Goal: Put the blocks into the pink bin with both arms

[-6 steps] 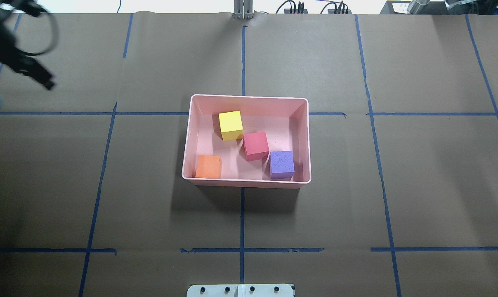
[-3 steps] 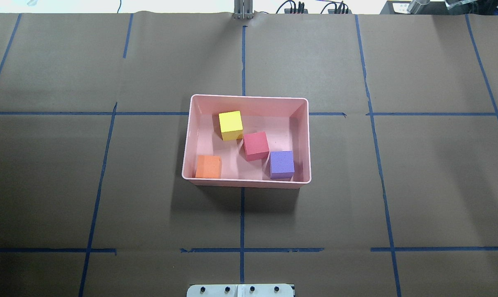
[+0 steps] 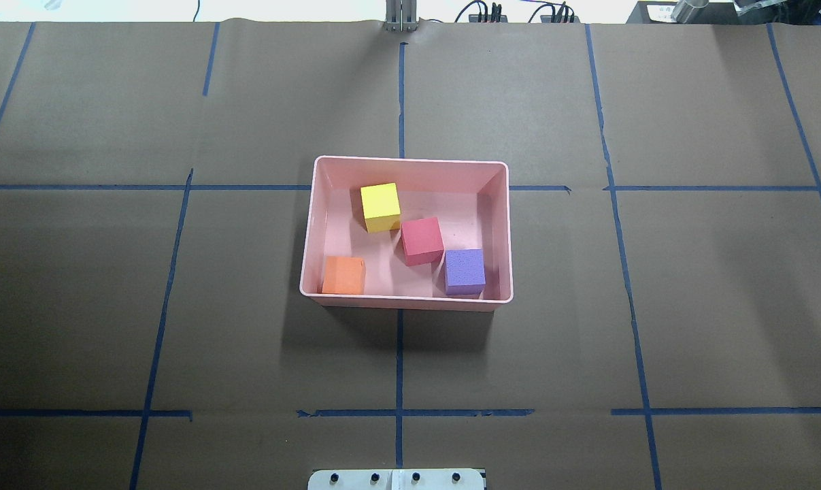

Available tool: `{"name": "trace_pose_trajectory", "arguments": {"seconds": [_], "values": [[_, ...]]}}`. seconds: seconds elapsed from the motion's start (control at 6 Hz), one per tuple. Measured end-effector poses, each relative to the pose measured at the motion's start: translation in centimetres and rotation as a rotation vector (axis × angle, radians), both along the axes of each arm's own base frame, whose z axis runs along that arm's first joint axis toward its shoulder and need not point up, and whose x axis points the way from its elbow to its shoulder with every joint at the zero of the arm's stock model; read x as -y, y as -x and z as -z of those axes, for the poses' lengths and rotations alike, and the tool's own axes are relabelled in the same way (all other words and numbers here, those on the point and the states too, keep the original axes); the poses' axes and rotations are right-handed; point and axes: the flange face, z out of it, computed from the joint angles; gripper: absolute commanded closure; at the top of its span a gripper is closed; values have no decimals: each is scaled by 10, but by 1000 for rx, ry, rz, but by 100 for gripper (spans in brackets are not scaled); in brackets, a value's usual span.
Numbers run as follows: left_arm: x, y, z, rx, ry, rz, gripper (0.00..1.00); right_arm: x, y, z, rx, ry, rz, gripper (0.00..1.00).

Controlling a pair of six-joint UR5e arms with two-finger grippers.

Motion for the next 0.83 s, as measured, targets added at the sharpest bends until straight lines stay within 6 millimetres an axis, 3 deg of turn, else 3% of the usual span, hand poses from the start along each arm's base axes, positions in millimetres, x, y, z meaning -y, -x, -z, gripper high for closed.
{"name": "trace_pose_trajectory", "arguments": {"seconds": [0.83], "values": [[-12, -1, -15, 6, 38, -3, 0, 0, 1, 2, 7, -4, 2, 0]]}}
